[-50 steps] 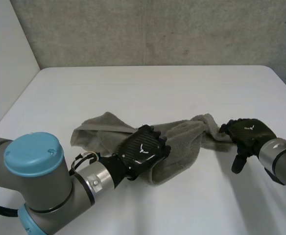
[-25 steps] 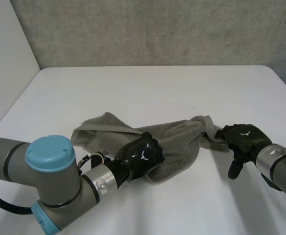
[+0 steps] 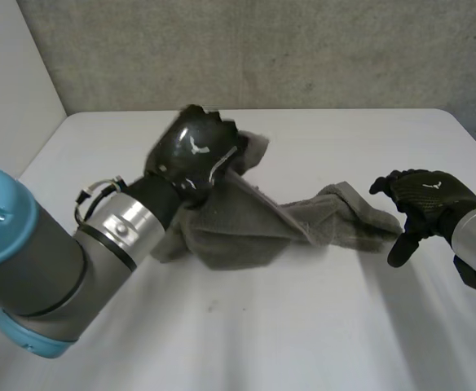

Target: Fold the towel.

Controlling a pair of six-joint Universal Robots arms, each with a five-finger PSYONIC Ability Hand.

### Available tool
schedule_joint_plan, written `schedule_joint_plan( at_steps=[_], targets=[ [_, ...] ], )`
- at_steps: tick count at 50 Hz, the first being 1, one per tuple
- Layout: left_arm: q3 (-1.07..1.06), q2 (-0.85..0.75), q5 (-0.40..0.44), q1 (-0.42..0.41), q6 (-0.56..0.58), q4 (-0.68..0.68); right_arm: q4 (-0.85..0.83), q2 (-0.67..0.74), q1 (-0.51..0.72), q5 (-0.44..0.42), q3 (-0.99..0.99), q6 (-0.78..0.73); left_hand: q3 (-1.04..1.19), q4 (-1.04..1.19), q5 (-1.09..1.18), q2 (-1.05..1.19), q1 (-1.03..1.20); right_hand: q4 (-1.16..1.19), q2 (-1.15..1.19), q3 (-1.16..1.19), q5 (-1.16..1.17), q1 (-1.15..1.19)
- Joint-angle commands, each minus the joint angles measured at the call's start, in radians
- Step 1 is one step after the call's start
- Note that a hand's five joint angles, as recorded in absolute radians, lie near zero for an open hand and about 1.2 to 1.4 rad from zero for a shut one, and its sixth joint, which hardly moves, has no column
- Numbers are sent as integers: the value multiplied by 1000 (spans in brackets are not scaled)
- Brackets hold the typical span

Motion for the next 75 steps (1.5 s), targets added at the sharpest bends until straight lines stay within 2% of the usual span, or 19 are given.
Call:
schedule_joint_plan(
  at_steps=[1, 5, 14, 17, 22, 23, 27, 28, 30, 31, 32, 36, 41, 47, 49, 53, 61, 71, 75],
  targets=[
    [30, 79, -136, 0, -260, -69, -20, -31, 28, -59, 45, 190, 182, 180, 205, 180, 234, -57, -56, -37, -53, -40],
    [38, 114, -173, -2, -314, -131, -90, -11, 75, -131, 67, 254, 182, 180, 205, 180, 234, -57, -56, -37, -53, -40],
    [38, 159, -250, -5, -317, -164, -274, 145, 186, -128, 61, 287, 182, 180, 205, 180, 234, -57, -56, -37, -53, -40],
    [38, 160, -290, -8, -320, -170, -356, 197, 213, -99, 52, 288, 182, 180, 205, 180, 234, -57, -56, -37, -53, -40],
    [30, 172, -306, -17, -329, -171, -556, 325, 261, 68, 4, 308, 182, 180, 205, 180, 234, -19, -18, 1, -14, -2],
    [27, 184, -306, -19, -331, -171, -557, 325, 261, 68, 4, 308, 182, 180, 205, 180, 234, -18, -16, 3, -13, -1],
    [22, 208, -309, -11, -332, -170, -630, 391, 273, 155, -30, 310, 182, 180, 205, 180, 234, 453, 455, 474, 458, 470],
    [22, 208, -309, -11, -332, -170, -630, 391, 273, 156, -30, 310, 182, 180, 205, 180, 234, 455, 456, 475, 460, 472],
    [21, 208, -309, -7, -331, -168, -646, 406, 272, 179, -42, 310, 182, 180, 205, 180, 234, 870, 871, 890, 874, 887],
    [21, 208, -309, -7, -331, -168, -646, 406, 272, 179, -42, 310, 182, 180, 205, 180, 234, 872, 873, 892, 877, 889],
    [19, 206, -311, -5, -331, -168, -646, 405, 270, 185, -47, 310, 182, 180, 205, 180, 234, 1072, 1074, 1093, 1077, 1089],
    [18, 205, -319, 7, -329, -165, -640, 385, 263, 194, -50, 308, 182, 180, 205, 180, 234, 1164, 1166, 1185, 1169, 1181],
    [16, 198, -331, 47, -329, -165, -601, 263, 256, 179, -44, 268, 182, 180, 205, 180, 234, 1164, 1166, 1185, 1169, 1181],
    [-13, 177, -326, 87, -319, -173, -278, 87, 207, 68, -91, 50, 182, 180, 205, 180, 234, 1164, 1166, 1185, 1169, 1181],
    [-22, 174, -325, 96, -317, -177, -87, 20, 137, 10, -141, -57, 182, 180, 205, 180, 234, 1164, 1166, 1185, 1169, 1181],
    [-57, 143, -317, 121, -312, -219, 59, -3, 86, -28, -189, -135, 182, 180, 205, 180, 234, 1164, 1166, 1185, 1169, 1181],
    [-65, 84, -311, 127, -306, -305, 256, 15, 78, -67, -208, -204, 182, 180, 205, 180, 234, 1164, 1166, 1185, 1169, 1181],
    [8, -105, -314, 118, -296, -279, 233, 225, 140, -39, -266, -235, 182, 180, 205, 180, 234, 1164, 1166, 1185, 1169, 1181],
    [97, -171, -323, 118, -257, -236, 157, 302, 164, 20, -377, -241, 182, 180, 205, 180, 234, 1164, 1166, 1185, 1169, 1181]
  ],
)
